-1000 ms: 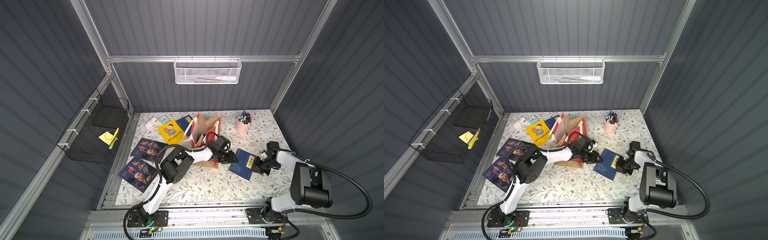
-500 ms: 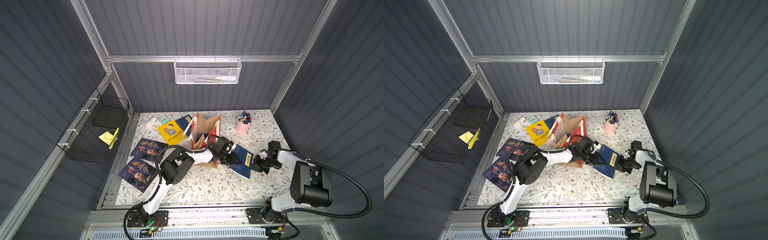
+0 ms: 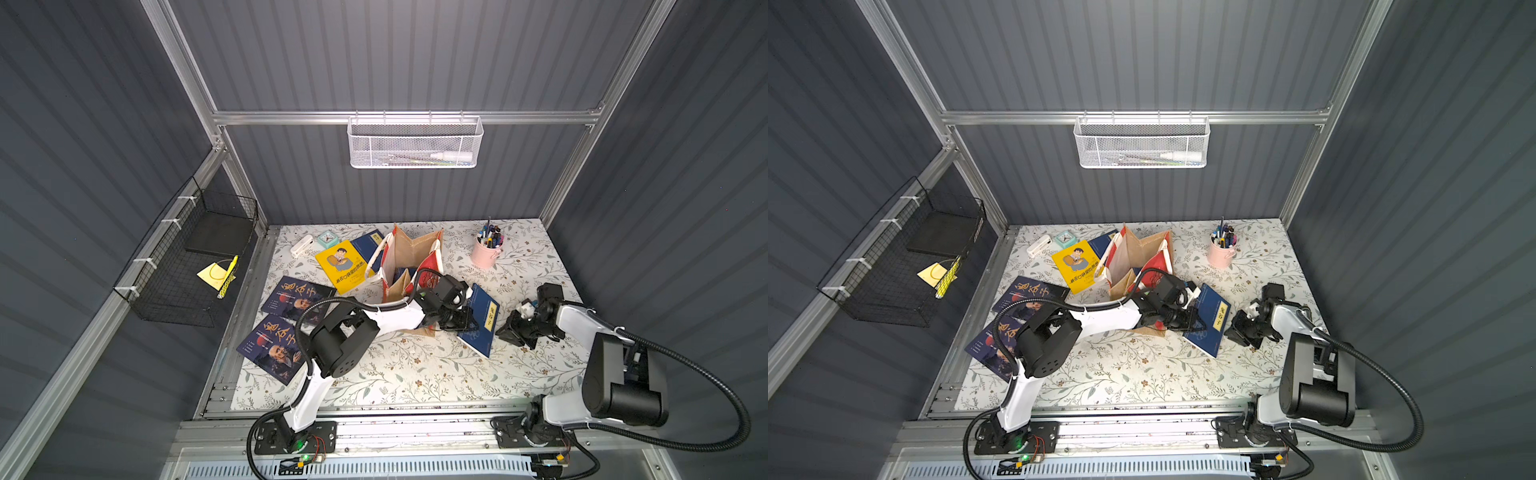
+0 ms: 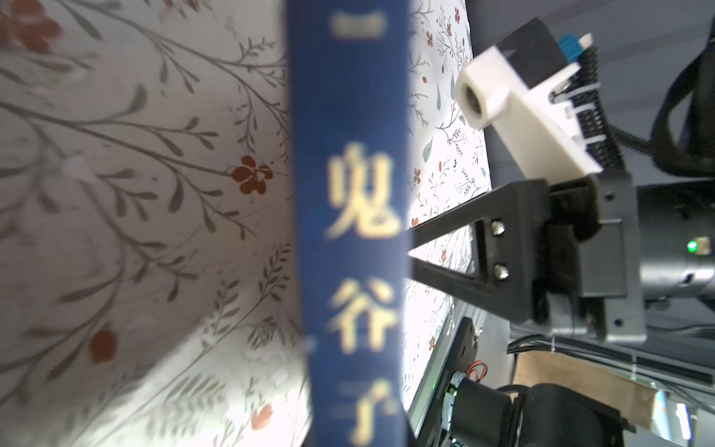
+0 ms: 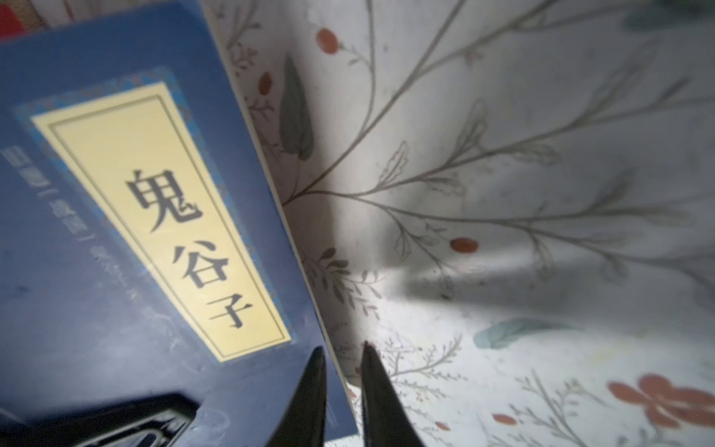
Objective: Put the books into the canvas bag
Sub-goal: Pick up the book from the center of the board, then place the book in the canvas bag.
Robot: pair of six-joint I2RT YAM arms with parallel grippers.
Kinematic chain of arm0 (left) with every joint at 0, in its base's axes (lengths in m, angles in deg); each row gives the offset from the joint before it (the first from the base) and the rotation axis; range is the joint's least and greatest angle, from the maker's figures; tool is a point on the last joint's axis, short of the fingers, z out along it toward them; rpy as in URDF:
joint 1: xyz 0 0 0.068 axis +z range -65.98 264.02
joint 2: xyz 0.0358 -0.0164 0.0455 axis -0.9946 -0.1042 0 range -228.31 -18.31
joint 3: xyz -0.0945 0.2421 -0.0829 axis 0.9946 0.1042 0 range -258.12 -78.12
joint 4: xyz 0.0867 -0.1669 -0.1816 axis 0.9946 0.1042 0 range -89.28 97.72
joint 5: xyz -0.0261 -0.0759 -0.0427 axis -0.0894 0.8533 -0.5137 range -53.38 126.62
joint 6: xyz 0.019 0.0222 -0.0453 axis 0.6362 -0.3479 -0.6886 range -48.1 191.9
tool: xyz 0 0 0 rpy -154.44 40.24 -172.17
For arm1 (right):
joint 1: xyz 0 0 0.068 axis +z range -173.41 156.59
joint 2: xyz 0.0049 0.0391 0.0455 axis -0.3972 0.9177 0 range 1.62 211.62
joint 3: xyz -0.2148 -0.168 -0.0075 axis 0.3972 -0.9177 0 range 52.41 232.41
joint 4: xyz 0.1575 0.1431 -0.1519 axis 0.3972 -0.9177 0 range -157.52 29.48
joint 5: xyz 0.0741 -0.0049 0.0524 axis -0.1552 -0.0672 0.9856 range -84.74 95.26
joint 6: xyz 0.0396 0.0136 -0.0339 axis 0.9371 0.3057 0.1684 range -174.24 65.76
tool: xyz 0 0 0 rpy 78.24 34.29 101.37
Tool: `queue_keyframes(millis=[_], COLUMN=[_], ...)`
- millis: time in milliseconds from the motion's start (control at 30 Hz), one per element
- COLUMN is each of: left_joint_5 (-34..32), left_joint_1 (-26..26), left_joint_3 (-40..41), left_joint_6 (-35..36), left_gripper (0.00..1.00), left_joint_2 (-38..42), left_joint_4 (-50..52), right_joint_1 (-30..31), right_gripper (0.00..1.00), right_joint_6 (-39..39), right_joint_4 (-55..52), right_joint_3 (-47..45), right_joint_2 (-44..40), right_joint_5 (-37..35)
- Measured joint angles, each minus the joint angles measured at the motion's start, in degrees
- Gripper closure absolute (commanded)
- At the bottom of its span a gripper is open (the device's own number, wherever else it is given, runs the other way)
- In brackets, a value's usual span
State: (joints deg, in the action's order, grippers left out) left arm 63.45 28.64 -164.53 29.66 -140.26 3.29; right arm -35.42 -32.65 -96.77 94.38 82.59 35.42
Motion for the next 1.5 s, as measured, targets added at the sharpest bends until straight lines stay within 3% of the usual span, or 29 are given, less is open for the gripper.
queue_keyframes(millis=[267,333,433,567,733,900,1000,1167,1233,1333,1500], left_joint_5=[-10.3,-15.0,-23.6,-34.9,-48.2,-56.3,-58.6,-58.2,-56.1,-51.6,-45.0], left_joint_1=[0.0,0.0,0.0,0.0,0.1,0.5,0.9,2.2,3.2,5.2,7.3], left_joint_3=[-2.9,-3.5,-3.7,-3.1,0.7,1.9,1.9,0.4,-2.0,-5.6,-12.7], left_joint_6=[10.6,13.8,18.2,23.1,28.0,30.5,31.4,32.7,33.0,33.1,33.2], left_gripper=[1.0,1.0,1.0,1.0,1.0,1.0,1.0,1.0,1.0,1.0,1.0], left_joint_2=[10.6,14.9,22.0,31.1,43.1,48.7,49.2,46.4,43.5,39.3,30.8], left_joint_4=[12.1,15.3,19.2,22.8,25.0,27.5,28.6,30.3,30.8,30.7,30.3], right_joint_1=[3.7,6.6,13.4,24.5,36.4,42.1,43.1,43.7,43.7,43.5,41.4], right_gripper=[0.55,0.49,0.46,0.4,0.34,0.33,0.38,0.64,0.76,0.88,0.95], right_joint_6=[2.9,4.2,7.0,10.3,12.9,13.4,13.9,14.5,14.1,14.2,14.1], right_joint_4=[-7.5,-8.4,-9.2,-9.7,-9.1,-8.3,-8.3,-9.7,-9.9,-10.1,-10.0], right_joint_3=[12.3,16.3,21.6,29.5,43.4,54.3,56.3,56.1,54.9,52.2,48.4], right_joint_2=[-15.5,-17.9,-18.5,-13.2,0.4,11.8,15.9,18.6,17.7,15.0,10.7], right_joint_5=[-4.2,-6.0,-9.5,-14.6,-19.3,-21.8,-22.6,-24.1,-25.0,-25.7,-24.7])
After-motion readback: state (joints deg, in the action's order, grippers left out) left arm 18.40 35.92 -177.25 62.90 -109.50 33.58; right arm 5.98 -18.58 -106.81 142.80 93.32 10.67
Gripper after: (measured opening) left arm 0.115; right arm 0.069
